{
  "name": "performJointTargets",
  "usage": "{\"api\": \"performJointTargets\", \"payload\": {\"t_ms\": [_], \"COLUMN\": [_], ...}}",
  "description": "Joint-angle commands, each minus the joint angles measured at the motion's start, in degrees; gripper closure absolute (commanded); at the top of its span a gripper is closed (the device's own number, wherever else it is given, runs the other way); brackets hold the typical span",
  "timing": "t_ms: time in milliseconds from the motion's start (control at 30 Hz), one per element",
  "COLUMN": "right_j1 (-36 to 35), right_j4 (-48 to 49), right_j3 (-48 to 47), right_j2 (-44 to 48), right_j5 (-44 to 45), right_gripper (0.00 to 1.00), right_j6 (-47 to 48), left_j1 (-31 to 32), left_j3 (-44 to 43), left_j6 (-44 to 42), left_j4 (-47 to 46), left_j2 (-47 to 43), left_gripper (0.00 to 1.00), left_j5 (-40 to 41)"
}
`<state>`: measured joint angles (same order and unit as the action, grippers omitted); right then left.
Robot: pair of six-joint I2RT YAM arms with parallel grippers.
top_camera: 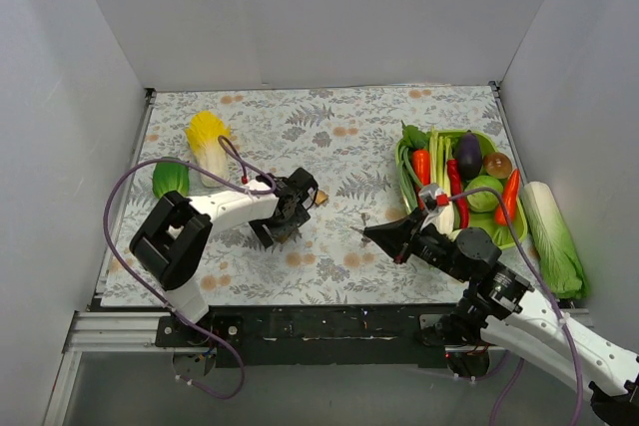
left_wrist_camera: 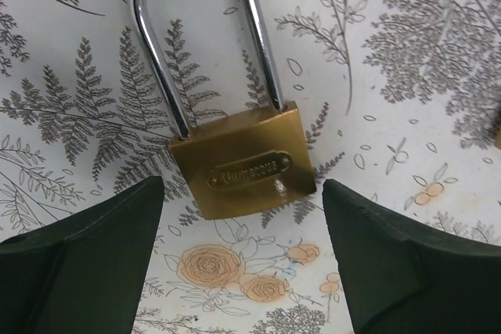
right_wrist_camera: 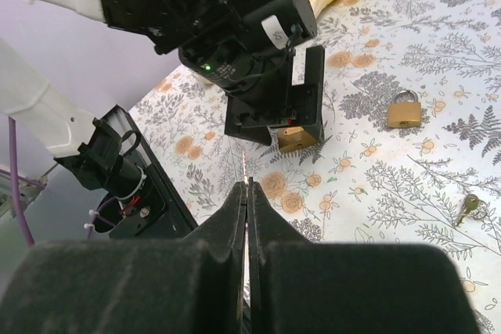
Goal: Unlock with the key
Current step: Pick up the lock from the center of the board.
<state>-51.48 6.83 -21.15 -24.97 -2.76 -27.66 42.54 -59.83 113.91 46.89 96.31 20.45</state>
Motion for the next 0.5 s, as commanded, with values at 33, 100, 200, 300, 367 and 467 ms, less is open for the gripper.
{"api": "performJointTargets", "payload": {"t_ms": [33,100,200,300,367,467], "right_j1": [0.1,0.1,0.0,0.1,0.1,0.1], "right_j4": [-2.9,-4.5,-5.8,-6.7,-6.7,-9.0], "right_j3": [0.1,0.0,0.0,0.1,-0.1,-0.2], "right_j2": [4.9,6.6,8.5,9.7,9.9,10.0], "right_j5": [4.1,4.8,5.3,5.9,6.2,6.8], "right_gripper": [0.99,0.99,0.99,0.99,0.99,0.99], "right_j6": [0.8,1.0,1.0,1.2,1.5,1.8], "left_j1": [-1.2,-1.6,-2.9,-3.5,-3.6,-3.9], "left_j3": [-3.0,-3.5,-3.8,-4.0,-4.2,-3.9], "left_j6": [16.0,16.8,16.6,15.5,15.2,14.3], "left_j4": [5.7,6.8,6.2,4.9,5.0,4.2], "left_j2": [1.9,2.9,3.9,5.5,6.3,7.0], "left_gripper": [0.21,0.23,0.24,0.24,0.24,0.24], "left_j5": [2.8,3.5,3.8,2.6,2.3,2.3]}}
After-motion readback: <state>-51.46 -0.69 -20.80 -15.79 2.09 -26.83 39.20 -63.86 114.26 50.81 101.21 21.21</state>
